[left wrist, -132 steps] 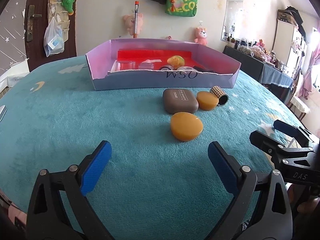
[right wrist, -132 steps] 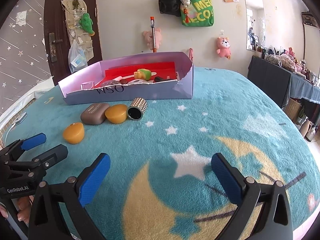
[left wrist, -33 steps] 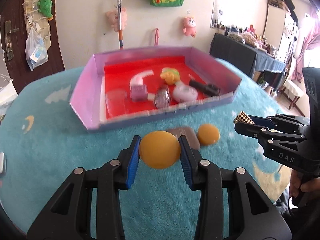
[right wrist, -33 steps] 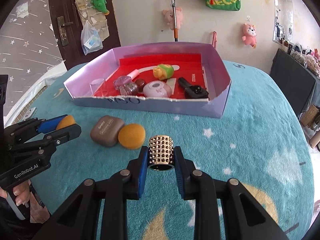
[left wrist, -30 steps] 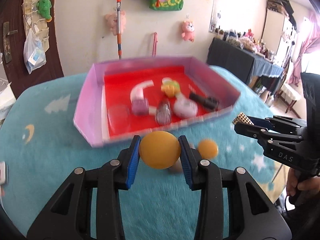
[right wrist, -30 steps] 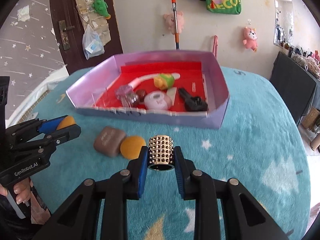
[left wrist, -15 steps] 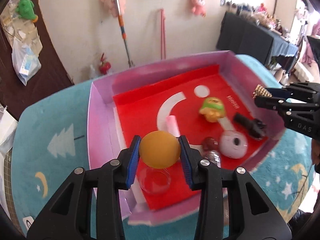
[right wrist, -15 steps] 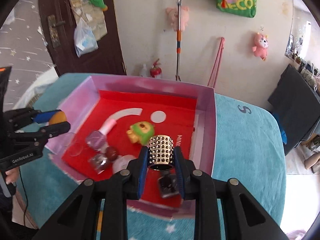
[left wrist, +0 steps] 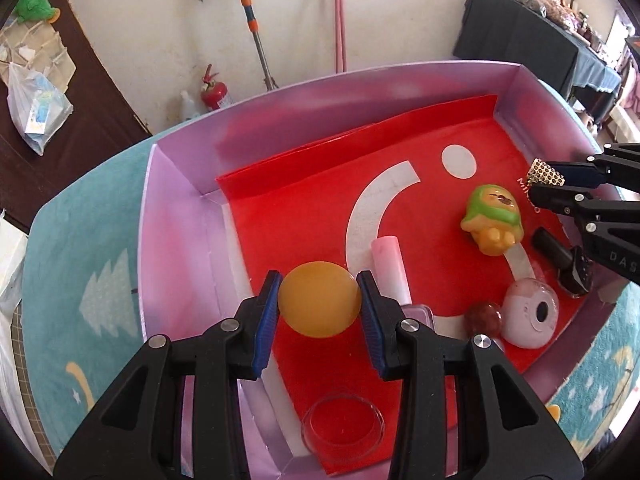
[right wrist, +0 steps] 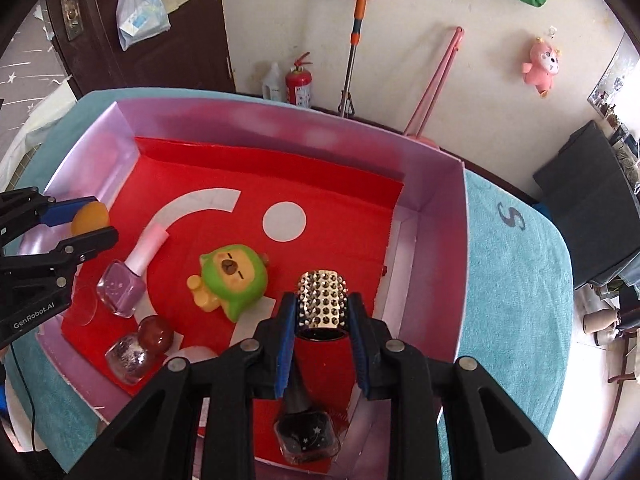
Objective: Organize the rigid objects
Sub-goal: 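Carry the orange sponge with the left tool while the right tool carries the cylinder into the box, then open the left tool releasing the sponge while the right tool releases the cylinder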
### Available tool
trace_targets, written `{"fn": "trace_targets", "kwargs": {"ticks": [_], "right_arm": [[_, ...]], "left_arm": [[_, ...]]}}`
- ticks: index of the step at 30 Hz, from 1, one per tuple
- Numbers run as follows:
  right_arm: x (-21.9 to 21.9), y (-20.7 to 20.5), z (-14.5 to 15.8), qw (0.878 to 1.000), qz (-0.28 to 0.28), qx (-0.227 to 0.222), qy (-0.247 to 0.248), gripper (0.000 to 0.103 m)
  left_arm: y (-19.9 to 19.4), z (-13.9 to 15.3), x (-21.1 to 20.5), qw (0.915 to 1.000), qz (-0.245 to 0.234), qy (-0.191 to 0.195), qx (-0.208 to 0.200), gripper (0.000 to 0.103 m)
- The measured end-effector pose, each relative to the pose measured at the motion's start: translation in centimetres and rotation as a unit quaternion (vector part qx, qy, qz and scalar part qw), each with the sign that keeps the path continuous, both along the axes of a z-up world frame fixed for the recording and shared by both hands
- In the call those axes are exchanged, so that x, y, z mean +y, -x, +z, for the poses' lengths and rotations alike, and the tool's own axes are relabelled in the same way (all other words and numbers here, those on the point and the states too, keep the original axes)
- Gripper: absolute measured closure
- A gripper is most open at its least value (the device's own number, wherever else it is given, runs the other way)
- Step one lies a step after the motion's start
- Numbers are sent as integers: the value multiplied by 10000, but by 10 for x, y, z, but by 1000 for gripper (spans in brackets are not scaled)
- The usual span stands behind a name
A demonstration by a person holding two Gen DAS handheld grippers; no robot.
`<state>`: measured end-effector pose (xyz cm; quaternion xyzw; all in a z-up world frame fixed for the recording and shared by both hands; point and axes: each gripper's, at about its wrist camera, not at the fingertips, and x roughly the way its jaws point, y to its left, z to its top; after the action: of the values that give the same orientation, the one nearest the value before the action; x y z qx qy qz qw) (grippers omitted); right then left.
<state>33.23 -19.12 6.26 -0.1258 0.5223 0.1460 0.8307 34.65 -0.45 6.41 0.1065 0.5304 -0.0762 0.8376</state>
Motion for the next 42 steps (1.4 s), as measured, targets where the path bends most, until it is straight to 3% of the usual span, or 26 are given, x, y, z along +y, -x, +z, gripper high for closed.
{"fn": "trace_targets", "kwargs": {"ticks": [11, 36, 42], "right_arm": [[10, -9, -19, 9988, 72, 121, 464, 76], [21, -13, -26, 9981, 174, 140, 574, 71], [21, -11, -27, 9982, 175, 141, 554, 69]], "left_arm": [[-16, -16, -5, 9997, 108, -120, 190, 67], [-18, -15, 7, 9995, 269, 72, 178, 66], [-9, -10, 7, 9996, 207, 165, 65, 55]]}}
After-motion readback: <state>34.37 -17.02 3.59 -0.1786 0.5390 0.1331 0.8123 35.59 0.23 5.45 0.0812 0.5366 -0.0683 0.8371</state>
